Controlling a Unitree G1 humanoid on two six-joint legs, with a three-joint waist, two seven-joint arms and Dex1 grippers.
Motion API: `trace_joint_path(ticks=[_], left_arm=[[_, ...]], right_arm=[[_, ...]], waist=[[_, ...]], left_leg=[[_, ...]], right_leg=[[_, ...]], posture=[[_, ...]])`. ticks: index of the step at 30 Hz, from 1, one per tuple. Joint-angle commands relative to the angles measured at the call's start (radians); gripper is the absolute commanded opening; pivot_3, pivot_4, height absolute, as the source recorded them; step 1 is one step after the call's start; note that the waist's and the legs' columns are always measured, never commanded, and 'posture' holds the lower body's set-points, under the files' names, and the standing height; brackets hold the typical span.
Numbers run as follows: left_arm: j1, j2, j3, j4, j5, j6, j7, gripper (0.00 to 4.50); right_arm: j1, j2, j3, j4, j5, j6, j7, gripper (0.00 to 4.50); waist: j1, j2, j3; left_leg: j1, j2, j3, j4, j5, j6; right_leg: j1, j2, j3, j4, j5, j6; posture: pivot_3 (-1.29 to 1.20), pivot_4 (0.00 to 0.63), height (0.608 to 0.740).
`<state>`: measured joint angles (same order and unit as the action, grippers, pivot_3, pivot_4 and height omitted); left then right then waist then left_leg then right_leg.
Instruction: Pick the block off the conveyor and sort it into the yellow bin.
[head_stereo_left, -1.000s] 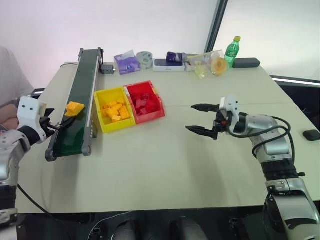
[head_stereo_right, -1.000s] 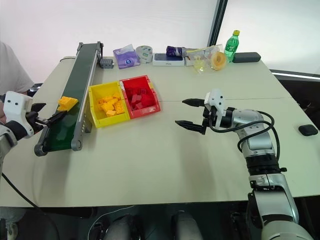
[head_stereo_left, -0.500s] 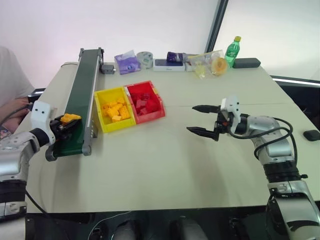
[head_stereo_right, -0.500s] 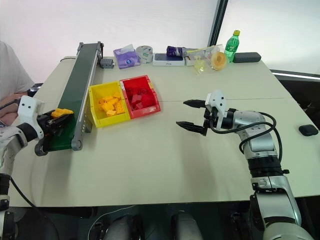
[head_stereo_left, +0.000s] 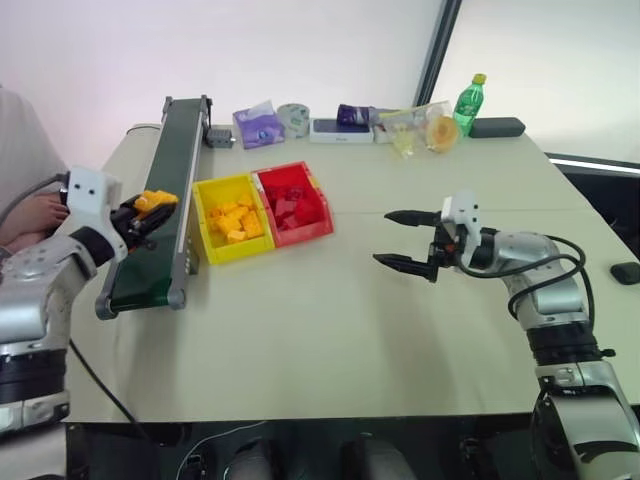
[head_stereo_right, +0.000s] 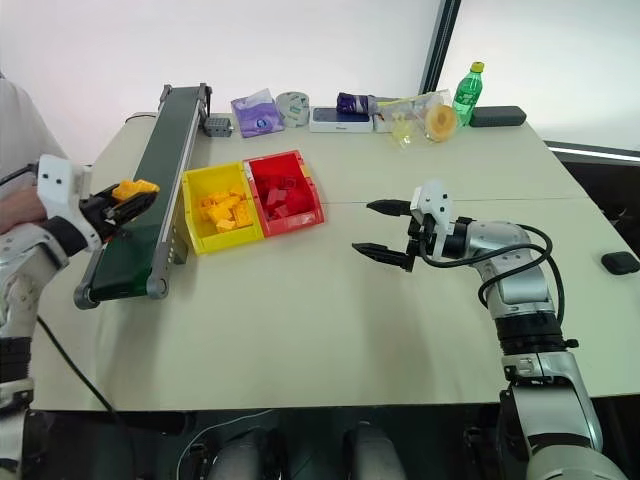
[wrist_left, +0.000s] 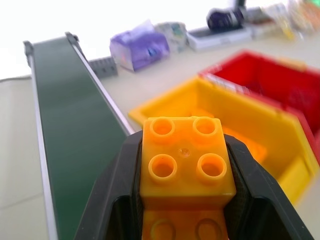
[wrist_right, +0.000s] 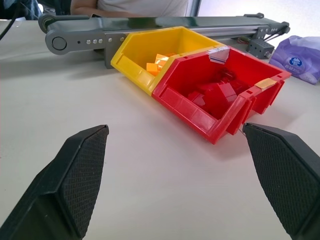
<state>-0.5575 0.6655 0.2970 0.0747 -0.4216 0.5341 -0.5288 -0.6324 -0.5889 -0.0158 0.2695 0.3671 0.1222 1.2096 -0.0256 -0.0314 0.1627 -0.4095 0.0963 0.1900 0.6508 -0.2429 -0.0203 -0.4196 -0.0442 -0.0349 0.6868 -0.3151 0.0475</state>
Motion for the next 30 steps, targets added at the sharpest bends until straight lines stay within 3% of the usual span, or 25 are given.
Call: trace_joint_path(ticks=[1, 5, 12, 19, 30], left_arm=[[-0.086, -0.069, -0.059, 0.076, 0.088, -0.065, 0.098, 1.38], [-0.185, -0.160, -0.105, 0.225, 0.166, -0.118, 0.195, 1.38], [-0.277, -0.199, -0.109, 0.412, 0.186, -0.214, 0.178, 1.38], [-0.284, -0.214, -0.104, 0.449, 0.195, -0.257, 0.181, 4.49], [-0.146, -0.150, -0.036, 0.155, 0.099, -0.181, 0.090, 4.49]], right_arm=[[-0.020, 0.003, -0.018, -0.021, 0.012, -0.015, -0.006, 4.50], [-0.016, 0.003, -0.026, -0.034, 0.017, -0.009, -0.015, 4.50], [-0.001, -0.001, -0.029, -0.047, 0.019, -0.007, -0.025, 4.50], [0.003, -0.001, -0.034, -0.055, 0.028, -0.001, -0.031, 4.50], [0.012, -0.010, -0.034, -0.059, 0.026, -0.006, -0.030, 4.50]], waist=[[0.008, 0.000, 0.000], [0.011, 0.000, 0.000], [0.009, 0.000, 0.000], [0.010, 0.000, 0.000], [0.006, 0.000, 0.000]], left_leg=[[0.000, 0.000, 0.000, 0.000, 0.000, 0.000], [0.000, -0.001, 0.000, 0.001, 0.000, 0.000], [0.000, 0.000, 0.000, 0.000, 0.000, 0.000], [0.000, 0.000, 0.001, 0.000, 0.000, 0.000], [0.000, 0.000, 0.001, 0.000, 0.000, 0.000]], right_leg=[[0.000, 0.000, 0.000, 0.000, 0.000, 0.000], [0.000, 0.000, 0.000, 0.000, 0.000, 0.000], [-0.001, 0.001, 0.000, 0.000, 0.000, 0.000], [-0.001, 0.001, 0.000, 0.000, 0.000, 0.000], [-0.001, 0.001, 0.000, 0.000, 0.000, 0.000]], posture=[[0.00, 0.150, 0.740], [0.00, 0.150, 0.740], [0.00, 0.150, 0.740], [0.00, 0.150, 0.740], [0.00, 0.150, 0.740]])
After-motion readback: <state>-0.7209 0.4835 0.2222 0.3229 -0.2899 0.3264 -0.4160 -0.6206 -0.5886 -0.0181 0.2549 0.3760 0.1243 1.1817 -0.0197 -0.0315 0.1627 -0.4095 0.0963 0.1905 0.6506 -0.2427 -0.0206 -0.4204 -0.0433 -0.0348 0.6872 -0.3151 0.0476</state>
